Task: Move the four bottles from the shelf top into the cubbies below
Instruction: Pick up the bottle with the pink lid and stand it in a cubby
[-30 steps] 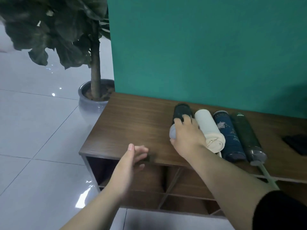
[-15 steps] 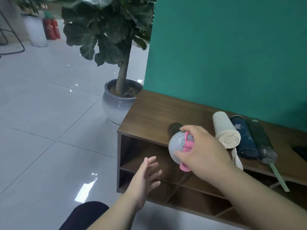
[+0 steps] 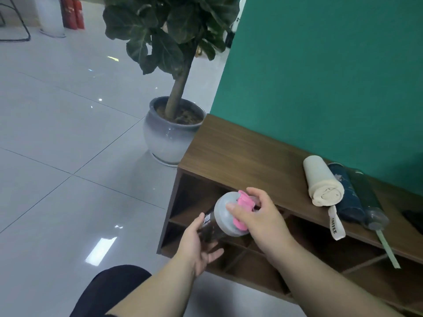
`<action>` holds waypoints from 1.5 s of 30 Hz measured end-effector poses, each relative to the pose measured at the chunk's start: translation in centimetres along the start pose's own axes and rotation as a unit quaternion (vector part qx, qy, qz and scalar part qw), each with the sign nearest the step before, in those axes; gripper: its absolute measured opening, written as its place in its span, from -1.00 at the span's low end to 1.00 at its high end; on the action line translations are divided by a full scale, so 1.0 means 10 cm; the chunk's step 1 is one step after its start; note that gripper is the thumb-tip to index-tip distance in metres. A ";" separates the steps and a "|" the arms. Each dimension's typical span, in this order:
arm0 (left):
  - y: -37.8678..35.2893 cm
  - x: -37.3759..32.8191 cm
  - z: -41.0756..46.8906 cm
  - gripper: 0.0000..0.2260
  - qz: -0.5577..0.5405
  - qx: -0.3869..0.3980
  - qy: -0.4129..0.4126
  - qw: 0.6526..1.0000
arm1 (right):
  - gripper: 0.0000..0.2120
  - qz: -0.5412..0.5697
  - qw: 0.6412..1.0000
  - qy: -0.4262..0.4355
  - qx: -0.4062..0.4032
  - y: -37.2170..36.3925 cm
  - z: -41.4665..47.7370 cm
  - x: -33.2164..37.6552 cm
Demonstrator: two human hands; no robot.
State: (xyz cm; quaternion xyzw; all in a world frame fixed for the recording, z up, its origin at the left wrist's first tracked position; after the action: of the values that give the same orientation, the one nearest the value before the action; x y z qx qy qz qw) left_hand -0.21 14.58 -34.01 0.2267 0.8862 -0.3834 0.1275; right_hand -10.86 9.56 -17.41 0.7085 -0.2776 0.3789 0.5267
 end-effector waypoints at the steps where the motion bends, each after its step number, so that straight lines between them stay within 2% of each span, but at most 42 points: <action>1: 0.07 -0.01 0.06 -0.59 -0.010 -0.021 0.006 1.000 | -0.17 0.013 1.000 -0.003 0.010 -0.13 0.00 -0.11; 3: 0.17 -0.01 0.18 -0.60 -0.028 -0.042 0.019 0.999 | 0.02 0.006 1.000 0.000 0.008 -0.38 0.03 -0.34; 8: 0.42 0.04 0.53 -0.60 -0.056 -0.087 0.023 0.994 | -0.04 -0.005 0.999 0.000 -0.037 -0.78 0.24 -0.73; 11: 0.47 0.06 0.79 -0.62 -0.068 -0.095 0.036 0.992 | 0.08 -0.034 0.998 0.010 -0.046 -0.89 0.47 -0.85; 14: 0.49 0.08 1.08 -0.54 -0.091 -0.094 0.046 0.990 | 0.15 -0.064 0.997 0.016 -0.045 -0.98 0.76 -0.92; 16: 0.51 0.07 1.28 -0.41 -0.124 -0.087 0.042 0.988 | 0.12 -0.083 0.995 0.029 -0.038 -1.05 0.96 -0.93; 20: 0.62 -0.03 1.56 -0.18 -0.152 -0.065 0.026 0.986 | -0.10 -0.104 0.993 0.045 -0.022 -1.18 1.29 -0.93; 22: 0.68 -0.09 1.62 -0.13 -0.156 -0.064 0.019 0.985 | -0.09 -0.103 0.994 0.043 -0.021 -1.24 1.42 -0.94; 30: 0.65 -0.17 1.62 -0.03 -0.133 -0.056 0.006 0.990 | -0.10 -0.126 0.992 0.015 -0.021 -1.39 1.61 -1.00; 33: 0.61 -0.19 1.60 -0.07 -0.118 -0.047 0.008 0.992 | -0.12 -0.139 0.990 0.005 -0.022 -1.40 1.63 -0.98; 40: 0.54 -0.21 1.59 -0.07 -0.166 -0.026 0.010 0.986 | -0.06 -0.171 0.985 -0.002 -0.012 -1.43 1.63 -0.95; 45: 0.53 -0.21 1.60 -0.07 -0.162 -0.023 0.008 0.986 | 0.00 -0.159 0.987 0.002 -0.008 -1.47 1.64 -0.96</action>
State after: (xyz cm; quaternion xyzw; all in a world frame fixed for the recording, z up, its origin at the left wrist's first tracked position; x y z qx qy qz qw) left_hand 5.14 5.32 -47.25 0.0804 0.9207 -0.3771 0.0613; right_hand -0.56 -1.91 -35.83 0.7385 -0.1633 0.2895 0.5866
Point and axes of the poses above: each hand's wrist, its own z-axis towards the middle knuckle, its own y-axis out of the back of the hand, x = y × z, the point moved 7 cm from there along z, towards the middle knuckle, and after that the axes turned 1 degree about x, right-handed, at the moved point
